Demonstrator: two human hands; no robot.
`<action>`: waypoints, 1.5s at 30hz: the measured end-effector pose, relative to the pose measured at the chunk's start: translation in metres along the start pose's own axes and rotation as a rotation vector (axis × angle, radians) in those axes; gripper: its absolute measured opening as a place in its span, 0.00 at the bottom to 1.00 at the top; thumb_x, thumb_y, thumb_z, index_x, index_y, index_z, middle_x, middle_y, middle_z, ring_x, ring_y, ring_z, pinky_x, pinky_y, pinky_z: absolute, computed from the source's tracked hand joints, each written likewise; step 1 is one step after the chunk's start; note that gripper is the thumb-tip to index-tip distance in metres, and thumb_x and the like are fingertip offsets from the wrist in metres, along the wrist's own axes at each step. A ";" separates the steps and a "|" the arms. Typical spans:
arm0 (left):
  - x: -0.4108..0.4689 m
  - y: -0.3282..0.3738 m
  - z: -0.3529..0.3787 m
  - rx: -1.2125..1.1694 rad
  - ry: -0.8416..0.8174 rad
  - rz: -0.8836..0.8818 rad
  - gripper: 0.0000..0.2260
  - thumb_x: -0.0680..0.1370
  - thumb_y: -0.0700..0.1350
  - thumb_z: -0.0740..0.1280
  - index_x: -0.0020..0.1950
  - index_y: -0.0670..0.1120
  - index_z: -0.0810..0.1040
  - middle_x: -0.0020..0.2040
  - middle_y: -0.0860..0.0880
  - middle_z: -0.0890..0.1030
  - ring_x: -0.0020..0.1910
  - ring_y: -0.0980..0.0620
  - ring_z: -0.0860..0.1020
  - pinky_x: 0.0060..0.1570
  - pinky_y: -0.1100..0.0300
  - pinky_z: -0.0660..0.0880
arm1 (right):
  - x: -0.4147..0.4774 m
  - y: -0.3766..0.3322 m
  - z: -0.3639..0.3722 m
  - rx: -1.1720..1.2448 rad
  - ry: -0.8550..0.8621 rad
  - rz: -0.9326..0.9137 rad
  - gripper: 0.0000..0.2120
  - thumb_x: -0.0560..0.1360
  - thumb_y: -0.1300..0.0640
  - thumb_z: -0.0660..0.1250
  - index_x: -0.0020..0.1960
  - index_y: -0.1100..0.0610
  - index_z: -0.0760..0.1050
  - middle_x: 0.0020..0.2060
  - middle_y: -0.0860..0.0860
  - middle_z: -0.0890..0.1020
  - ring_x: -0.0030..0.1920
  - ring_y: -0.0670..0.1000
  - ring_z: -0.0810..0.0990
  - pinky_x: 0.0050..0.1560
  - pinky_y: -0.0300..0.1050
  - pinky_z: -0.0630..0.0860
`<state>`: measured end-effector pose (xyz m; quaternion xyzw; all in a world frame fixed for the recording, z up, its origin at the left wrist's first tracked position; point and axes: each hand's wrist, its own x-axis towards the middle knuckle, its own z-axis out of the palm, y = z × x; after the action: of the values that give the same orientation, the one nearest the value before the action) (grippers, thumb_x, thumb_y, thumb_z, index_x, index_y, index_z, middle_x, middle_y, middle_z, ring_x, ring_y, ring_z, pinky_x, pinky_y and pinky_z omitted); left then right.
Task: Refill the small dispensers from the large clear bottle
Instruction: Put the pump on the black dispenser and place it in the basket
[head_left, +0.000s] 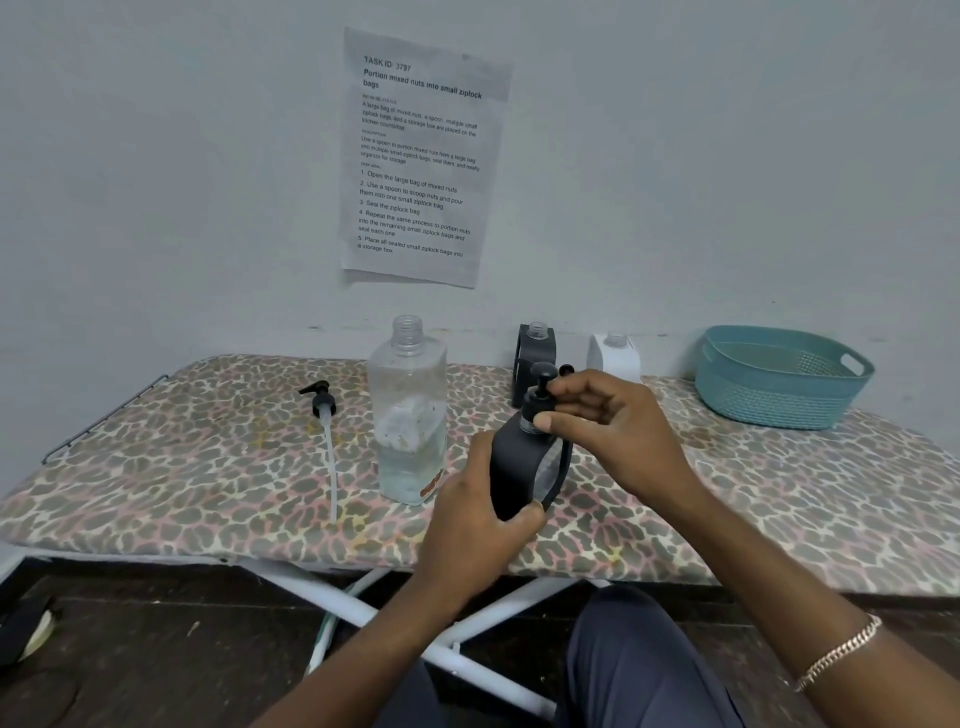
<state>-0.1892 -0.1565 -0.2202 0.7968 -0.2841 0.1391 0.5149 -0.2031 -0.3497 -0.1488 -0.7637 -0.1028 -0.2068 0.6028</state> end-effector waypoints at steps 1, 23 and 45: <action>0.000 0.000 0.000 -0.004 -0.006 0.004 0.24 0.72 0.51 0.73 0.65 0.60 0.68 0.45 0.57 0.80 0.39 0.52 0.81 0.35 0.55 0.78 | -0.001 0.001 0.000 -0.009 -0.008 -0.005 0.14 0.72 0.62 0.82 0.56 0.54 0.85 0.52 0.48 0.89 0.55 0.49 0.88 0.63 0.45 0.82; 0.004 -0.004 -0.004 -0.020 -0.072 0.029 0.24 0.73 0.51 0.74 0.64 0.62 0.66 0.43 0.53 0.82 0.41 0.53 0.82 0.38 0.55 0.79 | -0.004 -0.008 -0.003 -0.066 -0.107 0.090 0.21 0.75 0.57 0.70 0.67 0.43 0.82 0.62 0.45 0.86 0.66 0.46 0.83 0.71 0.55 0.76; 0.002 -0.002 -0.004 -0.019 -0.074 0.008 0.23 0.73 0.52 0.73 0.63 0.59 0.67 0.43 0.50 0.82 0.40 0.49 0.82 0.38 0.47 0.79 | -0.006 -0.015 -0.003 -0.075 -0.145 0.101 0.24 0.75 0.59 0.68 0.70 0.46 0.81 0.63 0.42 0.85 0.66 0.43 0.81 0.69 0.46 0.75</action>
<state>-0.1863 -0.1530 -0.2187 0.7955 -0.3073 0.1087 0.5109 -0.2151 -0.3483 -0.1371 -0.8028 -0.1000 -0.1240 0.5745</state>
